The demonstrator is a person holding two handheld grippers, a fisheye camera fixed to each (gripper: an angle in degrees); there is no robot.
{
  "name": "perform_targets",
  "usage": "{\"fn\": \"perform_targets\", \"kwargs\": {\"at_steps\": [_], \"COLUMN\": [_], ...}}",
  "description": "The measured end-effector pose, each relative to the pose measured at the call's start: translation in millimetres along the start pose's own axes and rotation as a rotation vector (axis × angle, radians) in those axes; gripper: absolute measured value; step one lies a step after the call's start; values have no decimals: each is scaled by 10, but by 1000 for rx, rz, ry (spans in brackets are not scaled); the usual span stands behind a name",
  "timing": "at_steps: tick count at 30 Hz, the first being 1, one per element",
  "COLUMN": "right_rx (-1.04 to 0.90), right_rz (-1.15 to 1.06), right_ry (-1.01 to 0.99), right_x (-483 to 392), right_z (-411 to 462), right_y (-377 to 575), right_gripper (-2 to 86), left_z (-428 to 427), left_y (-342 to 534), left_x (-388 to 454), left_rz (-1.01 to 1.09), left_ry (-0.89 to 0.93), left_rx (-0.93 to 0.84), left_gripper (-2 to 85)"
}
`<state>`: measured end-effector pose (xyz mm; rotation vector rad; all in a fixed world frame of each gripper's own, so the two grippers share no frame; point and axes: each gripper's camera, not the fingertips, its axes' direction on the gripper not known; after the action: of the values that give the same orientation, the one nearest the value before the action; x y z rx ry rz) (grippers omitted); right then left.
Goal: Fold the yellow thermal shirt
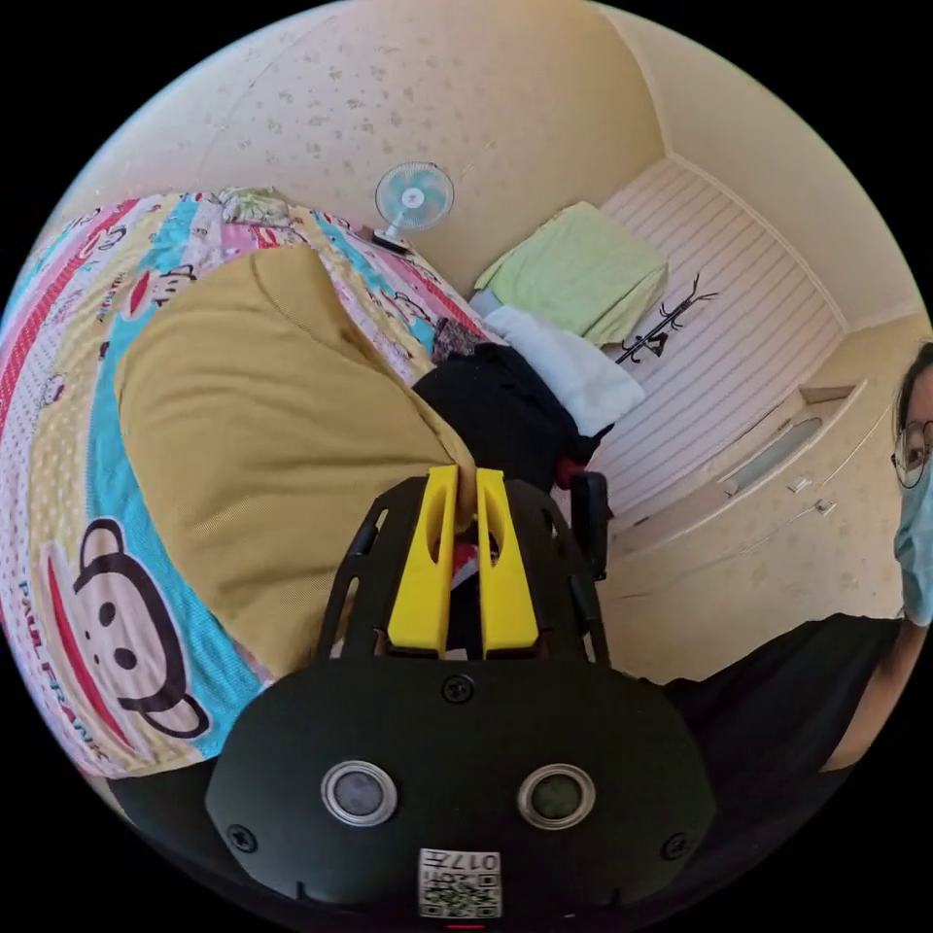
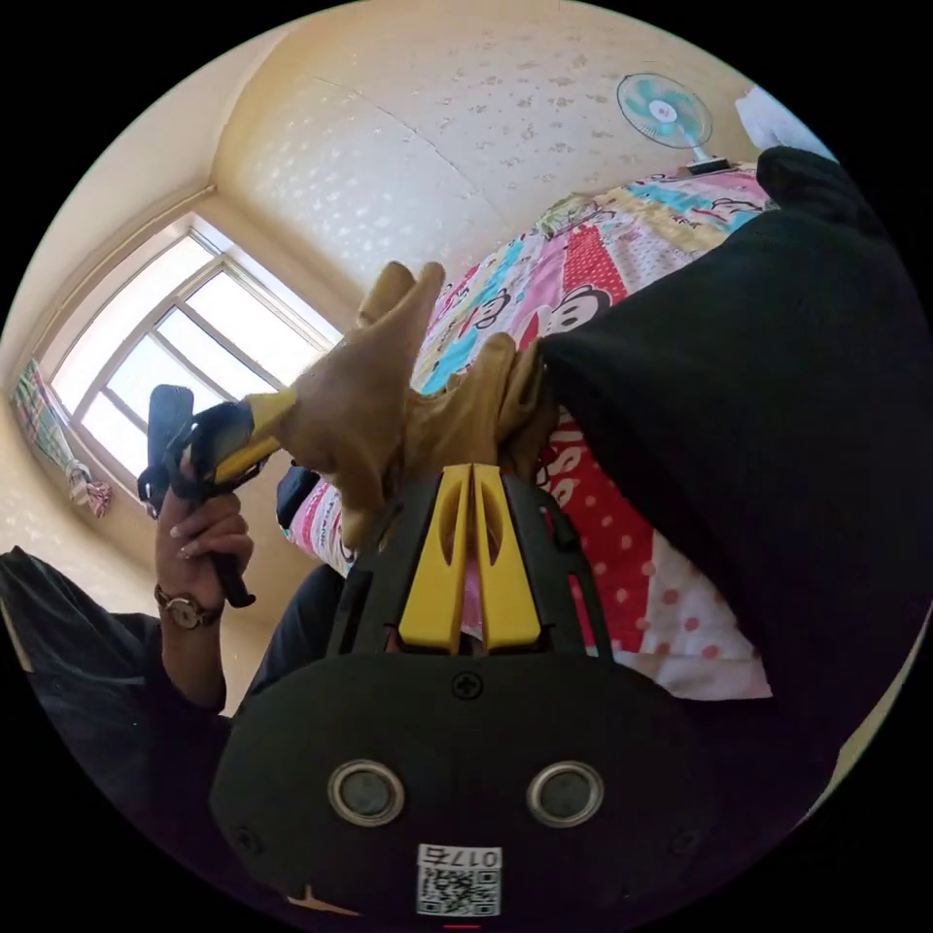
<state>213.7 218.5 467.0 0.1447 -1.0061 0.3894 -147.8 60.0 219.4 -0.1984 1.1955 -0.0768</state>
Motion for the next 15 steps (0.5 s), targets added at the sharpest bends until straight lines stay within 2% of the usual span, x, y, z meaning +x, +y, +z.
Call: {"fn": "perform_targets", "kwargs": {"at_steps": [3,7,10,15], "right_rx": [37,170,106,-108], "right_rz": [33,35,15,-51], "right_ry": [-34,-260,-335,-209], "right_x": [170,285,245,16], "right_z": [-194,-386,-308,-45], "right_y": [23,-2,-115,-290], "right_gripper": [14,40,67,92], "left_z": [-48,-262,-215,80], "left_y": [156,313,393,588], "left_x": [-49,-182,-329,-433], "left_rz": [-17,-70,-118,-137], "left_ry": [-49,-228,-280,-336], "left_rx": [61,122,57,-73], "left_gripper": [84,89,111,124]}}
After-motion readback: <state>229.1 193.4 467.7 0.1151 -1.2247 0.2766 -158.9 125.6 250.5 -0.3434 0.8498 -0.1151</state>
